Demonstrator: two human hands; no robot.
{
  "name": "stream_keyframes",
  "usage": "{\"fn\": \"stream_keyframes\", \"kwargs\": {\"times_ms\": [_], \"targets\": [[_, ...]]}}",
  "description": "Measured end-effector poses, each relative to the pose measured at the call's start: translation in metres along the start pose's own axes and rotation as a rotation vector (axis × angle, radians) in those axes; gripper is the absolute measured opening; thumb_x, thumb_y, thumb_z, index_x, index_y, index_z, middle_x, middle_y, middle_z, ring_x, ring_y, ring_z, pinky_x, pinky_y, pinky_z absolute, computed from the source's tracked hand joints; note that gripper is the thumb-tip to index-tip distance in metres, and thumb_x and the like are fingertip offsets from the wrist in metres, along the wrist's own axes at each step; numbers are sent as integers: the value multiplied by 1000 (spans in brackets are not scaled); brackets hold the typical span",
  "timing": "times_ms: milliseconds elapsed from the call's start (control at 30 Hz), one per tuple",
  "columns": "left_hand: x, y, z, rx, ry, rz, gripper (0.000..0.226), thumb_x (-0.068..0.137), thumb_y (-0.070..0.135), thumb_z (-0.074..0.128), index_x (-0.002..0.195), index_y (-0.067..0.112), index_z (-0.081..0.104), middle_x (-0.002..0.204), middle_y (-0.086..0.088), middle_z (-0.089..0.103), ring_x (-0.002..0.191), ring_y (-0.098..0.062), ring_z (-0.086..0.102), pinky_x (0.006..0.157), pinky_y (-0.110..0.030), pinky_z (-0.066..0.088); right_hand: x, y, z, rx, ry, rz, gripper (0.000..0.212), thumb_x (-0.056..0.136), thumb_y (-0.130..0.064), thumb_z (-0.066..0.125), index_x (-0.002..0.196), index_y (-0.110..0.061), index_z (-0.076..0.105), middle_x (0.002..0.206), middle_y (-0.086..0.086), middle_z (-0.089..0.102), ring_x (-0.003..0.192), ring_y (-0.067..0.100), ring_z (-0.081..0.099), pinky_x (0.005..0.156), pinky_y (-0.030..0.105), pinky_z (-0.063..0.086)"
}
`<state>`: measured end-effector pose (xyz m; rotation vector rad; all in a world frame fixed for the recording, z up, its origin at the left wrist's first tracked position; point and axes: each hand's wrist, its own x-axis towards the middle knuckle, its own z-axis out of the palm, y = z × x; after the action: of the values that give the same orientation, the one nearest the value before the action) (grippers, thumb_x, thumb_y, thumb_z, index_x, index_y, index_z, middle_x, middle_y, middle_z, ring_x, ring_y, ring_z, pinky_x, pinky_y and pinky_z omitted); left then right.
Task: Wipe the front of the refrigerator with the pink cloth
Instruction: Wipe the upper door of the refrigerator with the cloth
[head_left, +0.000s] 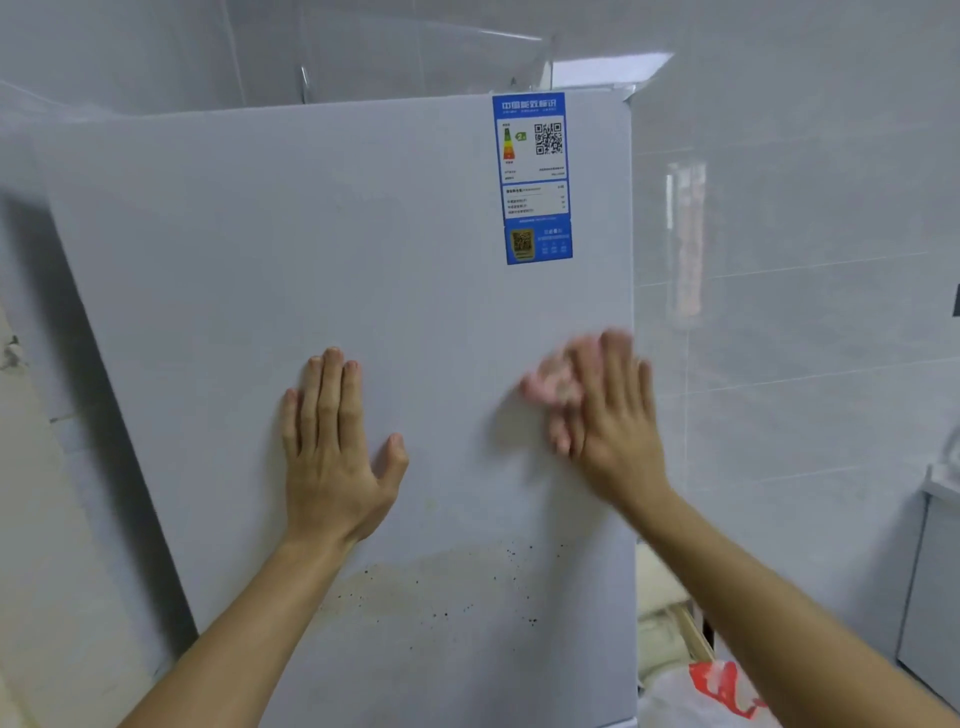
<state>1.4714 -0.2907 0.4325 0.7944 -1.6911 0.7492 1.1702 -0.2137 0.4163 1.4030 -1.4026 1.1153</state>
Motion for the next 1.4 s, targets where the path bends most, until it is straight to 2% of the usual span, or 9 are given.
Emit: {"fn": "stream_keyframes", "kwargs": {"times_ms": [167,367,500,733,900,1100,1267,1333,1400], "targets": [[0,0,3,6,3,-8,81,95,38,49,161,-2,25,172,-18,19,161,-32,12,130,-57,11,69,1,-14,236,76,296,66,112,-37,28,166,-4,8,175,9,8,163,32,1,132,52,7],[0,4,5,0,18,-14,81,95,36,48,161,-3,24,171,-20,20,161,-34,13,130,-57,10,-82,-7,10,337,-73,428,72,111,-50,19,167,-7,0,175,16,4,163,25,-8,129,60,15],[1,4,4,-2,19,-16,81,95,35,49,161,-3,23,171,-20,19,161,-34,12,130,-57,10,-137,-10,15,345,-160,462,71,109,-58,17,166,-30,-16,175,13,-13,163,20,-12,128,58,14],[3,0,-2,-2,-15,-16,82,93,36,50,161,-2,25,172,-17,19,161,-32,13,130,-55,11,32,-30,5,256,158,310,72,113,-48,21,162,4,23,169,30,11,158,49,10,127,62,17],[2,-22,-17,-11,-55,38,82,93,34,48,163,1,22,173,-14,16,162,-29,13,131,-51,10,154,-80,5,174,314,279,61,109,-31,41,162,-2,31,168,30,21,158,48,16,130,60,9],[3,-55,-26,-42,6,-38,80,93,30,46,160,-5,22,171,-18,17,161,-31,12,131,-49,8,42,-158,43,213,117,-347,54,107,-35,57,156,-16,48,166,20,35,158,38,27,128,56,23],[-5,-67,-31,-50,-30,6,76,94,24,43,161,-4,21,172,-17,16,161,-31,15,131,-48,10,13,-139,45,177,6,-568,61,103,-14,60,160,-11,40,169,14,29,160,30,23,130,47,23],[-4,-69,-32,-61,-28,-2,75,96,25,42,162,-2,20,173,-15,15,161,-28,14,132,-47,9,45,-123,33,215,30,-493,53,104,-14,57,155,-7,47,165,20,38,155,35,36,124,56,34],[-1,-70,-32,-65,-37,-2,74,98,26,40,163,-1,19,173,-14,14,161,-28,14,132,-47,9,92,-98,13,250,157,-262,42,109,-37,44,144,-14,55,150,22,56,130,33,61,92,63,51]]}}
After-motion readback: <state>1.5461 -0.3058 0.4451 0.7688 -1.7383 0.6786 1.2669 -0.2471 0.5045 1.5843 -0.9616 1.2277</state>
